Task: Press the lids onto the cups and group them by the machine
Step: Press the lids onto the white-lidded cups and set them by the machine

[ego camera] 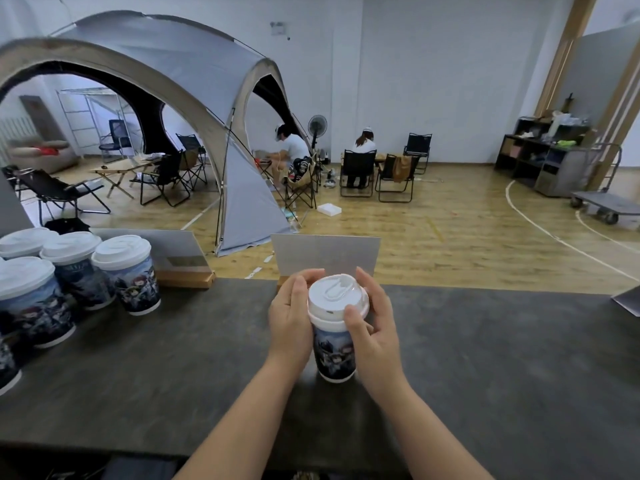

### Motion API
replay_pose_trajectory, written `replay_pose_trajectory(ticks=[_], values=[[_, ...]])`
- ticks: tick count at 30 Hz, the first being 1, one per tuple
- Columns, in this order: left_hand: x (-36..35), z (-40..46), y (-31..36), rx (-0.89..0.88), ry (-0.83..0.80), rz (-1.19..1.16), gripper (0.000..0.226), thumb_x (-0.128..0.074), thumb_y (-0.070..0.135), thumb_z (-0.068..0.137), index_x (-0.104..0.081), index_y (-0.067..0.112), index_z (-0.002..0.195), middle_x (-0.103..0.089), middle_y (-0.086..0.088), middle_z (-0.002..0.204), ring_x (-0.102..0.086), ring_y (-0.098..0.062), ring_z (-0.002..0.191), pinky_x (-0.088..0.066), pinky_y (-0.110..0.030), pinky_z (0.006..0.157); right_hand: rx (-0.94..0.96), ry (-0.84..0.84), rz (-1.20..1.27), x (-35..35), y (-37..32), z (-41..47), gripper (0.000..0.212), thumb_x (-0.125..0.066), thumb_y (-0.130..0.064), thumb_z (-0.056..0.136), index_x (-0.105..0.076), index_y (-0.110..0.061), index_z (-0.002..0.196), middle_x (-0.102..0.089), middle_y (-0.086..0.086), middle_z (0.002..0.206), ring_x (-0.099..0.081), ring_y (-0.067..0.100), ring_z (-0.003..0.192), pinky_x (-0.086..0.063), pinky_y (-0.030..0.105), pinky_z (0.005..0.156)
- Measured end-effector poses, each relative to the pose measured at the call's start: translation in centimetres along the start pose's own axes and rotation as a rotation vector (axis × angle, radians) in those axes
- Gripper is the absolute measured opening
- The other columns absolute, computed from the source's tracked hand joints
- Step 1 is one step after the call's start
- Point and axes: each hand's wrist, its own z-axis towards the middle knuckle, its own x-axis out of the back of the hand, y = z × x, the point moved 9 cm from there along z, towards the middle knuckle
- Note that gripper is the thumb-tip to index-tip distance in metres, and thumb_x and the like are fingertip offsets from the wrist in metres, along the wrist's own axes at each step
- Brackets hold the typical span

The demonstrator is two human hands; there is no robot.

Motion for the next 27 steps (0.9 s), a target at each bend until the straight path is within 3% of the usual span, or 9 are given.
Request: replay_pose_trajectory(ticks=[2,4,7,10,14,18,23,27], values=[[0.9,0.2,-0.3,-0.03,0.099,0.114,0.034,-0.042,0.028,0.104,-0.071,0.022,0.088,-0.073,0.002,0.086,-0.07,-0.018,0.086,-0.058,-0.046,0.076,0.013,0.022,-0.077,0.3,0.3,-0.1,0.051,-0.061,-0.051,0.078,-0.049,-0.044,0.127,-0.051,-0.003,0.131,-0.055,0.012,0.122,-0.052,0.034,0.097],[0.7,-0.6,-0.4,-0.031,0.124,0.091,0.034,-0.044,0.036,0.1,-0.073,0.025,0.087,-0.075,0.004,0.086,-0.071,-0.016,0.085,-0.059,-0.047,0.075,0.037,0.039,-0.135,0.4,0.5,-0.2,0.05,-0.062,-0.049,0.077,-0.047,-0.041,0.123,-0.052,-0.005,0.126,-0.055,0.015,0.119,-0.052,0.034,0.095],[-0.8,-2.4,-0.5,-0.057,0.058,-0.021,0.033,-0.043,0.041,0.094,-0.068,0.025,0.106,-0.073,0.004,0.099,-0.07,-0.015,0.093,-0.058,-0.032,0.075,0.035,0.02,-0.107,0.0,0.9,-0.1,0.045,-0.059,-0.048,0.076,-0.044,-0.035,0.116,-0.058,-0.005,0.116,-0.061,0.016,0.108,-0.054,0.029,0.085],[-1.0,-2.7,-0.9,-0.101,0.122,-0.09,0.04,-0.042,0.045,0.089,-0.062,0.02,0.113,-0.07,0.006,0.103,-0.069,-0.017,0.094,-0.057,-0.025,0.069,0.014,0.064,0.006,-0.5,1.4,0.6,0.038,-0.049,-0.049,0.079,-0.045,-0.028,0.11,-0.063,-0.011,0.105,-0.065,0.013,0.096,-0.055,0.027,0.074],[-1.0,-2.0,-1.6,-0.135,0.198,-0.111,0.039,-0.042,0.041,0.087,-0.063,0.018,0.109,-0.07,-0.003,0.101,-0.069,-0.025,0.092,-0.059,-0.044,0.069,0.07,0.158,0.05,-0.9,2.3,1.5,0.034,-0.047,-0.045,0.08,-0.046,-0.023,0.106,-0.065,-0.017,0.1,-0.066,0.015,0.089,-0.056,0.032,0.068],[-0.9,-1.6,-2.0,-0.153,0.201,-0.112,0.038,-0.042,0.038,0.089,-0.063,0.016,0.111,-0.07,-0.003,0.102,-0.069,-0.026,0.094,-0.059,-0.052,0.071,0.102,0.19,0.108,-0.8,3.0,1.7,0.029,-0.044,-0.04,0.082,-0.046,-0.022,0.105,-0.065,-0.013,0.101,-0.065,0.019,0.09,-0.056,0.035,0.067],[-0.9,-1.3,-2.1,-0.131,0.197,-0.112,0.038,-0.041,0.04,0.087,-0.064,0.018,0.108,-0.071,0.0,0.102,-0.069,-0.022,0.094,-0.058,-0.048,0.075,0.084,0.233,0.062,-0.7,3.3,1.8,0.028,-0.041,-0.038,0.081,-0.046,-0.023,0.104,-0.064,-0.001,0.1,-0.065,0.022,0.091,-0.057,0.042,0.07],[-1.2,-1.0,-1.9,-0.106,0.13,-0.149,0.04,-0.042,0.041,0.086,-0.064,0.016,0.108,-0.07,-0.005,0.102,-0.068,-0.025,0.093,-0.057,-0.051,0.077,0.056,0.248,0.021,-0.7,2.5,1.8,0.026,-0.039,-0.039,0.079,-0.047,-0.025,0.1,-0.062,-0.006,0.096,-0.064,0.007,0.088,-0.054,0.029,0.069]])
